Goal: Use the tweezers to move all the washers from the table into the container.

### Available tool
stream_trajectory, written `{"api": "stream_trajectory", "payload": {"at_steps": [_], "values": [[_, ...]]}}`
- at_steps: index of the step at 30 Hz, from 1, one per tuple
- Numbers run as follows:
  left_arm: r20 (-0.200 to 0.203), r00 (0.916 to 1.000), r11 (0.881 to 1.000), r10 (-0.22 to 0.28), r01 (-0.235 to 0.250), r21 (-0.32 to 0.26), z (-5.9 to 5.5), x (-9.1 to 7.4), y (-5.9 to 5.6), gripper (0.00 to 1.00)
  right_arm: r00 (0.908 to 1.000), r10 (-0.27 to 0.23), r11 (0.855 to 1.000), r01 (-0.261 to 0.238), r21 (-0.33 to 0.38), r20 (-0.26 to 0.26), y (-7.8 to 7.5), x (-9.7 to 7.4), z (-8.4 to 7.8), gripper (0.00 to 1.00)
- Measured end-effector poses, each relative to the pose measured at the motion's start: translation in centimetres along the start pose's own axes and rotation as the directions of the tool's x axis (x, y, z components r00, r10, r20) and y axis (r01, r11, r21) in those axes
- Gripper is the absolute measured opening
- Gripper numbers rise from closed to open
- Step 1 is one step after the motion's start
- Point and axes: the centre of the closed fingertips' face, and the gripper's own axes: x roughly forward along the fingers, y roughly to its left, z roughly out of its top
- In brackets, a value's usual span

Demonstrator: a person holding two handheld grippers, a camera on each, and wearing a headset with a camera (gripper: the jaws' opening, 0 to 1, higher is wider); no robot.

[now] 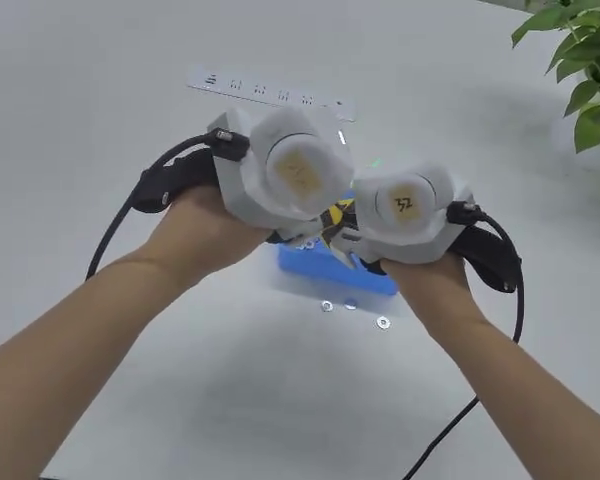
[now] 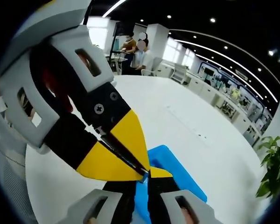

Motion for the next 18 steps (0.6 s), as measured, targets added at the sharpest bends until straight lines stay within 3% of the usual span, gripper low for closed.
{"api": "stream_trajectory", "payload": {"at_steps": [6,12,18], "values": [[0.057,0.9983,1.0,0.01,-0.009,-0.008,1.8,-2.3,-0.8,0.0,0.998,-0.034,0.999,0.034,-0.004,0.053,0.5,-2.6,1.4,0.05],[0.116,0.9932,0.999,0.009,-0.005,-0.038,3.3,-4.3,-1.8,0.0,0.9931,-0.044,0.998,0.039,0.051,0.108,1.3,-5.0,2.3,0.06],[0.128,0.9918,0.999,-0.002,0.006,-0.035,3.0,-4.9,-3.4,0.0,0.9919,-0.048,0.997,0.04,0.071,0.118,2.6,-6.1,1.8,0.07]]}}
